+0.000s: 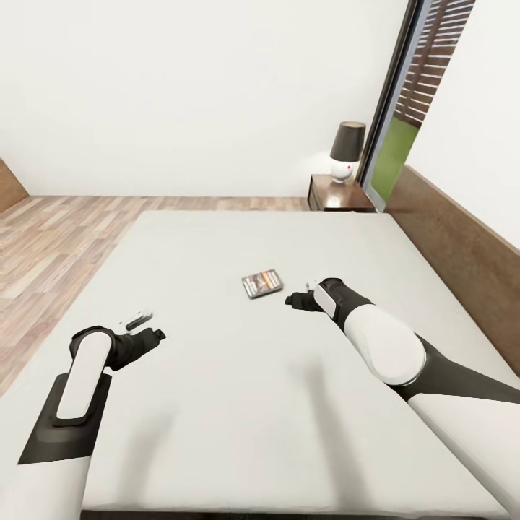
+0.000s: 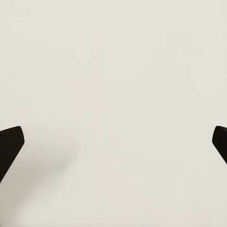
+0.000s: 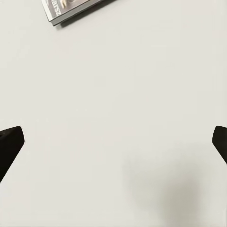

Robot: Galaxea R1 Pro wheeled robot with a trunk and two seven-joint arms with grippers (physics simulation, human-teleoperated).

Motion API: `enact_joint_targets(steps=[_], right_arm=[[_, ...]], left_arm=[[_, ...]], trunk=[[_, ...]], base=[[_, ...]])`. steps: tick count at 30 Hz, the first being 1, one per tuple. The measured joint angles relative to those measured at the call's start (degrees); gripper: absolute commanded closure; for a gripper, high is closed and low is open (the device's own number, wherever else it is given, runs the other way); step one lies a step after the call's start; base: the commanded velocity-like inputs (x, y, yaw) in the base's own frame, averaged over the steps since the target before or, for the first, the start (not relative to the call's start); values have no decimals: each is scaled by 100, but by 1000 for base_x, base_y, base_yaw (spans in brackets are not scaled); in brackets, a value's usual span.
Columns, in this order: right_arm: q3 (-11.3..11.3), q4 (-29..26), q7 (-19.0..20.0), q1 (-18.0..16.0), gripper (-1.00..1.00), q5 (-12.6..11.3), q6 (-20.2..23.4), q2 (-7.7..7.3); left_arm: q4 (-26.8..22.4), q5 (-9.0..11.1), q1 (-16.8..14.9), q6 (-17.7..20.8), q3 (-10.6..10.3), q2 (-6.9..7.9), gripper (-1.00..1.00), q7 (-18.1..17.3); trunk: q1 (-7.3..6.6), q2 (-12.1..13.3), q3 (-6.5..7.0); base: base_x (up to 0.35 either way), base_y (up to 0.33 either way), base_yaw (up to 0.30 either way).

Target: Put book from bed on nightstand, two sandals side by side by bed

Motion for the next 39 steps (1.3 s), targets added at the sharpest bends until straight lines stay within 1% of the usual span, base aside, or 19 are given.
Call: enact_joint_targets(steps=[18, 27, 31, 34, 36, 37, 39], right_arm=[[-5, 0, -5, 0, -100, 3, 0, -2], [-11, -12, -8, 16, -100, 6, -58, -5], [-7, -218, 13, 42, -100, 9, -155, -10], [-5, -496, 98, 53, -100, 6, -195, -8], [-1, -749, 209, 61, -100, -7, -198, -5], [-4, -1013, 358, 84, -100, -7, -196, -2], [-5, -1287, 544, 163, -100, -4, -178, 1]], left_arm=[[1, 2, 0, 5, -23, -19, -100, 0], [5, 1, -16, 12, -37, -35, -100, 0], [-6, 9, -36, 26, -67, -52, -100, 0], [-11, 13, -46, 33, -135, -62, -100, 0], [-13, 18, -52, 35, -187, -66, -100, 0], [-14, 26, -55, 37, -227, -68, -100, 0], [-15, 31, -58, 39, -251, -70, -100, 0]], trunk=[[0, 0, -158], [0, 0, -238], [0, 0, -273], [0, 0, -299], [0, 0, -317], [0, 0, -326], [0, 0, -343]], base=[[0, 0, 70], [0, 0, -5], [0, 0, -79], [0, 0, -96], [0, 0, -103], [0, 0, -105], [0, 0, -107]])
